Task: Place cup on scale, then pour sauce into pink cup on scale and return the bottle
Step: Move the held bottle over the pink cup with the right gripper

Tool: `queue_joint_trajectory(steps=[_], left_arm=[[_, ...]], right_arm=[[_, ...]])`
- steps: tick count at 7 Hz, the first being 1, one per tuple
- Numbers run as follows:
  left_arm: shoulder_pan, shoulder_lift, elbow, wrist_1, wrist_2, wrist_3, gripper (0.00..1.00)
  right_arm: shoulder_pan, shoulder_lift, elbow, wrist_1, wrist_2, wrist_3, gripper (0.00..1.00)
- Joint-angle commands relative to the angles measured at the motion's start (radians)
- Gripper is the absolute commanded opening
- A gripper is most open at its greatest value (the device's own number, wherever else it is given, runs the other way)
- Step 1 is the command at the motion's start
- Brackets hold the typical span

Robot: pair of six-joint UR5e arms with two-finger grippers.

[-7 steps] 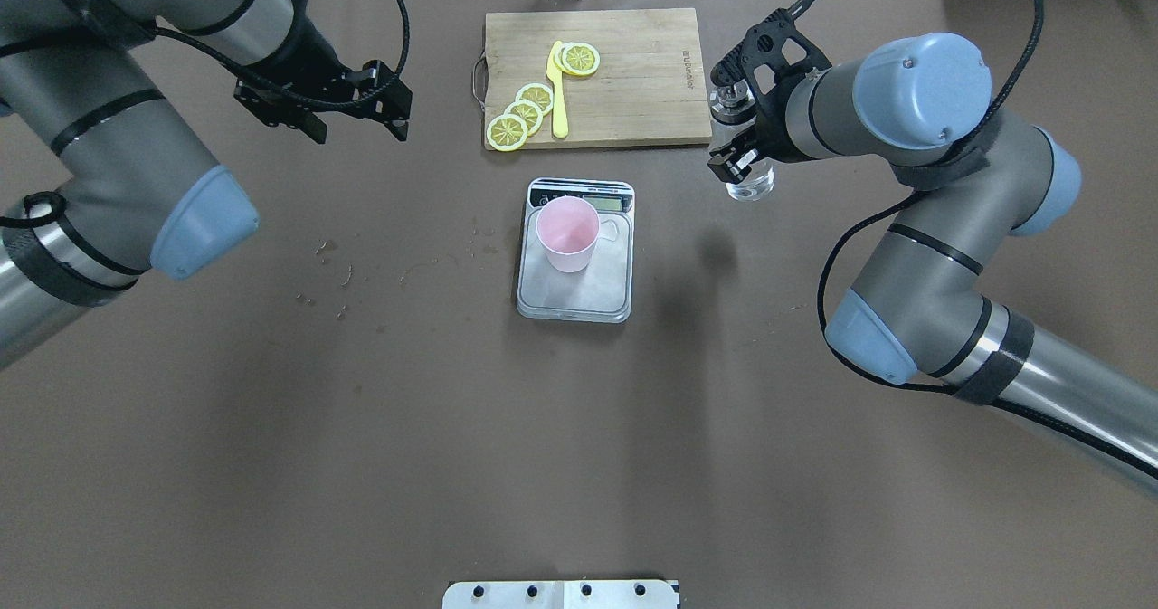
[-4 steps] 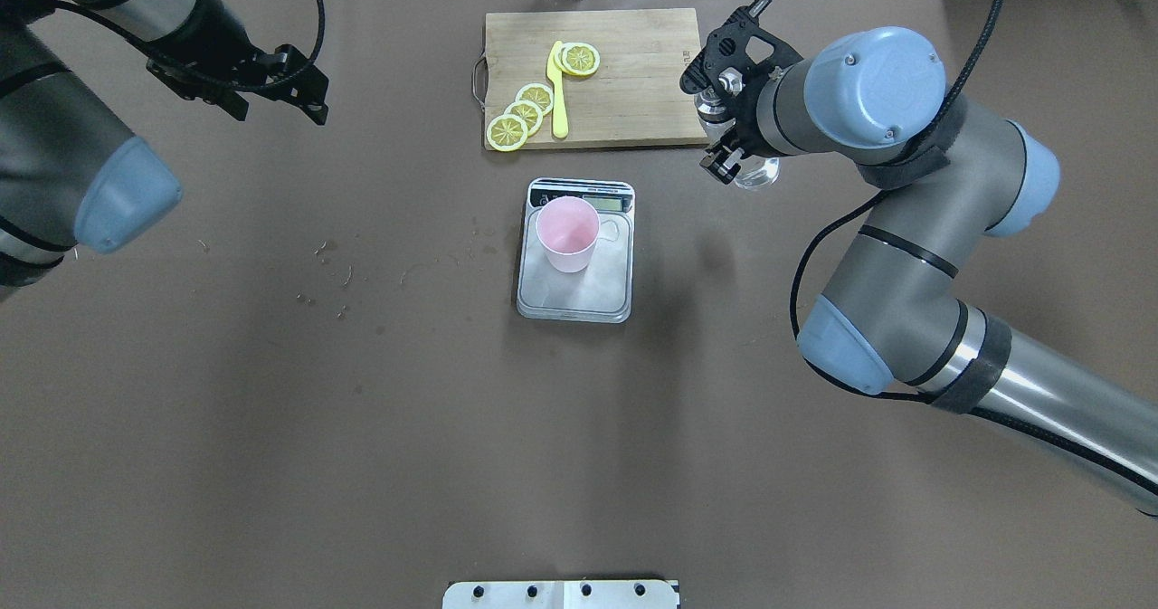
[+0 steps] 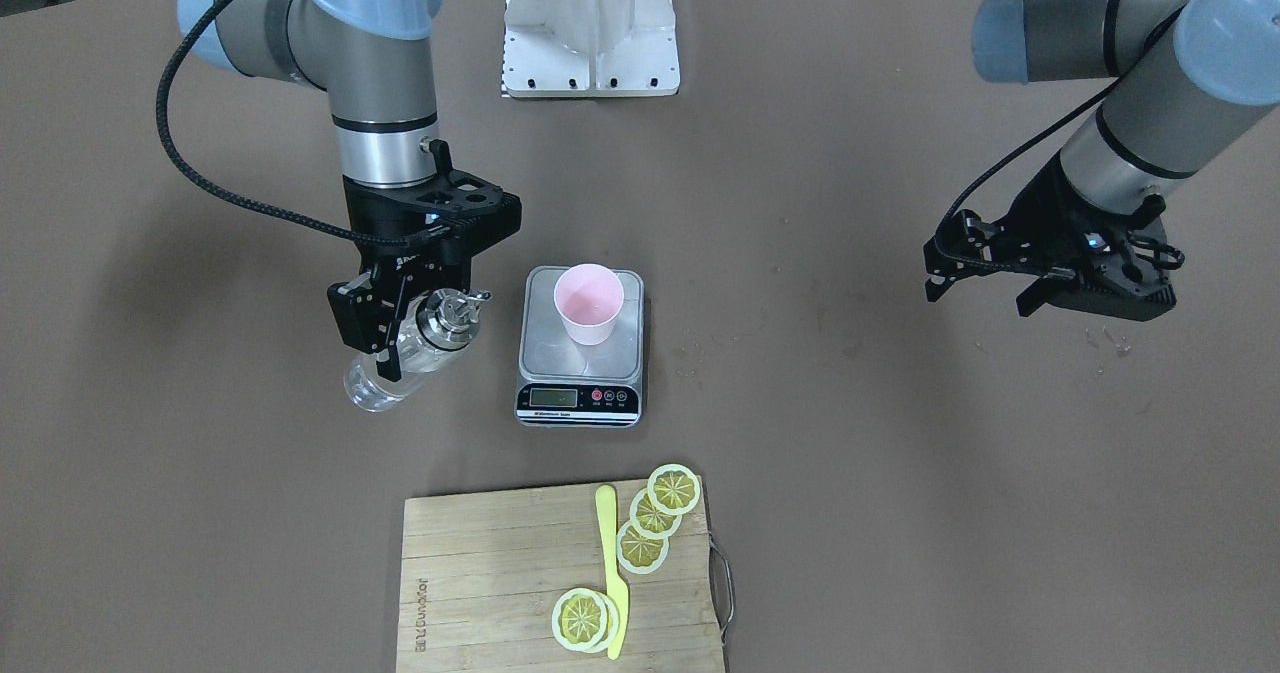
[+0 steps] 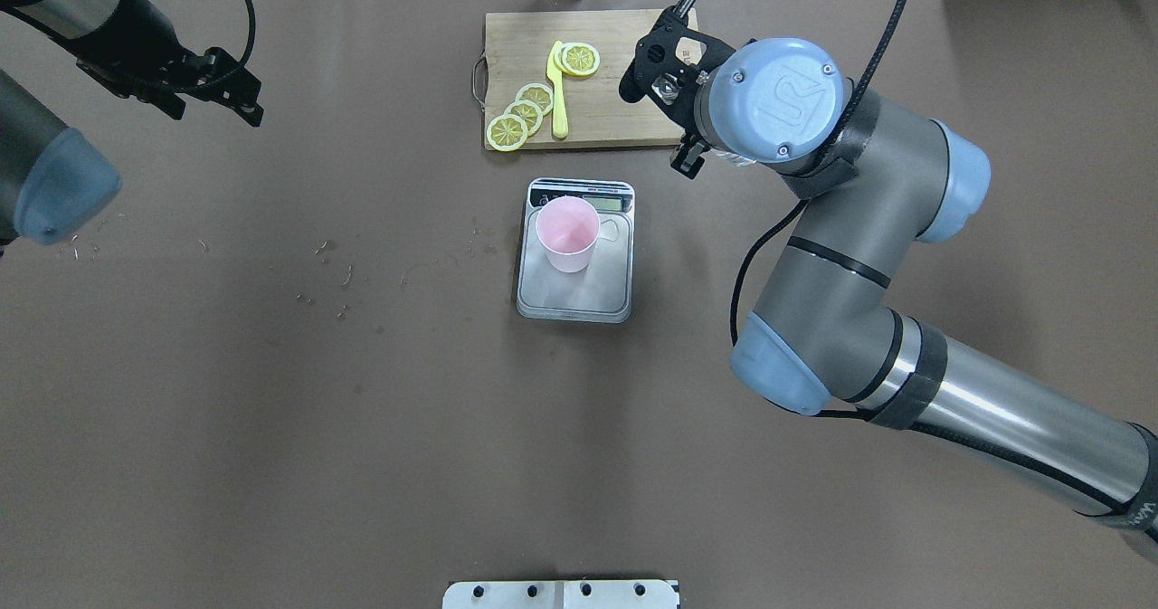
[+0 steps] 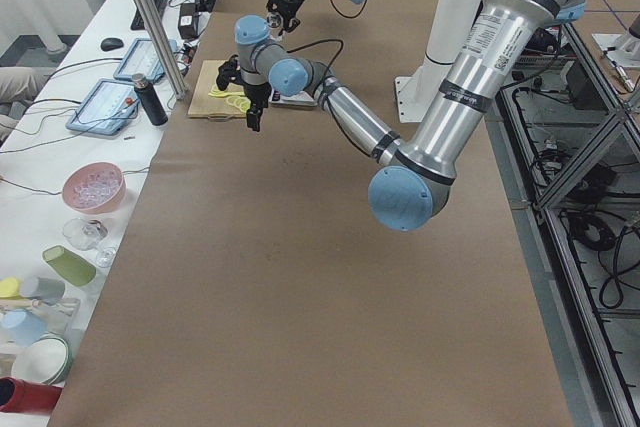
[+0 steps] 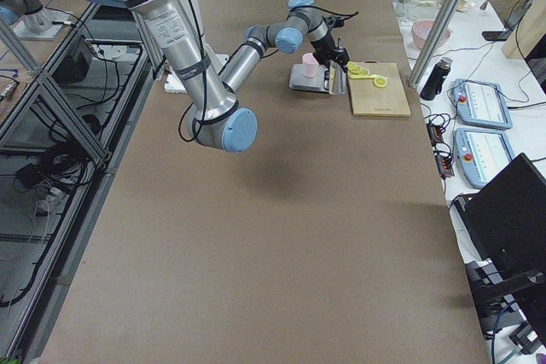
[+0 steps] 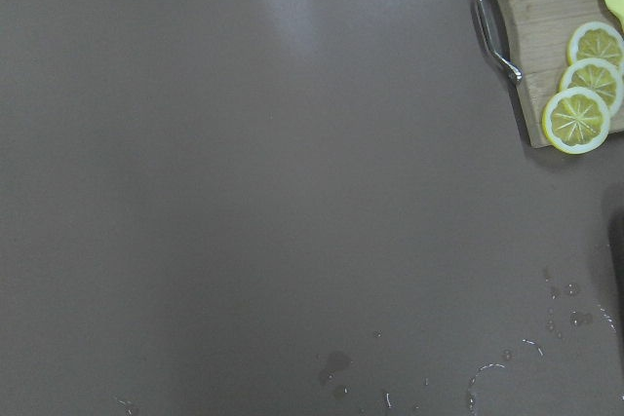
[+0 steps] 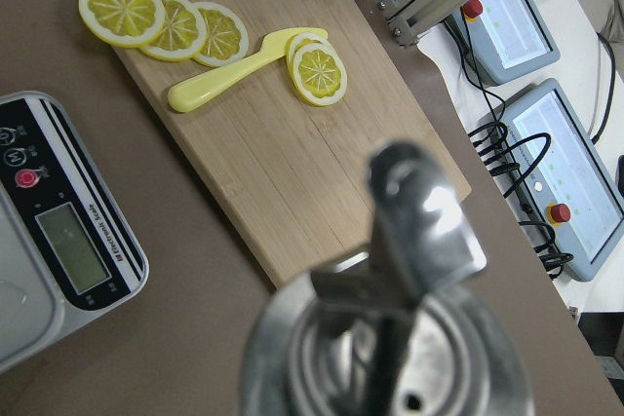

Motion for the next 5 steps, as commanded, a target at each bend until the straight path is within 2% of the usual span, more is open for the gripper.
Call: queue_joint_trajectory(steps=[1, 3, 5], left_arm=[[-0.005, 0.020, 0.001, 0.001, -0.001, 0.023, 0.97], [-0.008, 0.045, 0.004, -0.001, -0.001, 0.055, 0.97], [-0.075, 0.130, 0.004, -0.022, -0.041, 0.141, 0.97]], right_arm=[[-0.039, 0.025, -0.002, -0.069, -0.130, -0.060, 0.00], [-0.052, 0.051, -0.010, -0.123, -0.171, -0.135, 0.00], [-0.079, 0.065, -0.019, -0.145, -0.236, -0.166, 0.00]])
